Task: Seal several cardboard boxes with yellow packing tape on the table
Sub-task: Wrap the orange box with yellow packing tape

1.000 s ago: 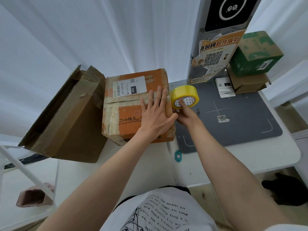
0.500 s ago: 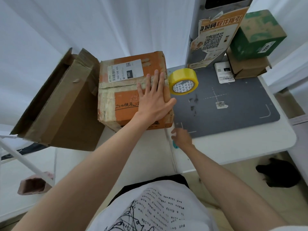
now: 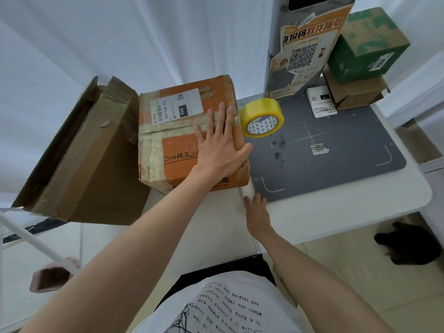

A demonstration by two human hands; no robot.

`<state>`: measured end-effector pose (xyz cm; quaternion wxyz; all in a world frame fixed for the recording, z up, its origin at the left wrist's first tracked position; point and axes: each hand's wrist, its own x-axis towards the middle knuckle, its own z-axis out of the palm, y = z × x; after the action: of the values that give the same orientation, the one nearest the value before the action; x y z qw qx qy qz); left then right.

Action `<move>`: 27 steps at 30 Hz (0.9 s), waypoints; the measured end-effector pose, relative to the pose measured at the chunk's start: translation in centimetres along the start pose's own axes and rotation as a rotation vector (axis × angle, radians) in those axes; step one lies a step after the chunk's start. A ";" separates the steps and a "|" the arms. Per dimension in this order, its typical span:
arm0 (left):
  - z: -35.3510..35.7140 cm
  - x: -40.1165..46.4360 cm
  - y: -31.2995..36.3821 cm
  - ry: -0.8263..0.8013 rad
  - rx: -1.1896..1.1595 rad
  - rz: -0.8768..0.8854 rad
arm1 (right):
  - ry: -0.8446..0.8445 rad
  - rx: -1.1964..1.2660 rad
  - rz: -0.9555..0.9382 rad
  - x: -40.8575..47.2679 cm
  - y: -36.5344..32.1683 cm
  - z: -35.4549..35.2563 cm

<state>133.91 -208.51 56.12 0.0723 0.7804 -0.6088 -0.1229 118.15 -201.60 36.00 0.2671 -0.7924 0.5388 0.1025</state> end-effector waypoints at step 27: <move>-8.0 8.6 1.2 -0.069 -0.261 0.219 | 0.443 1.044 -0.070 0.7 -6.3 -23.7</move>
<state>137.00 -217.46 63.24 0.1650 0.6886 -0.6713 -0.2190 121.25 -213.08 57.45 0.5073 -0.5752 0.5344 -0.3553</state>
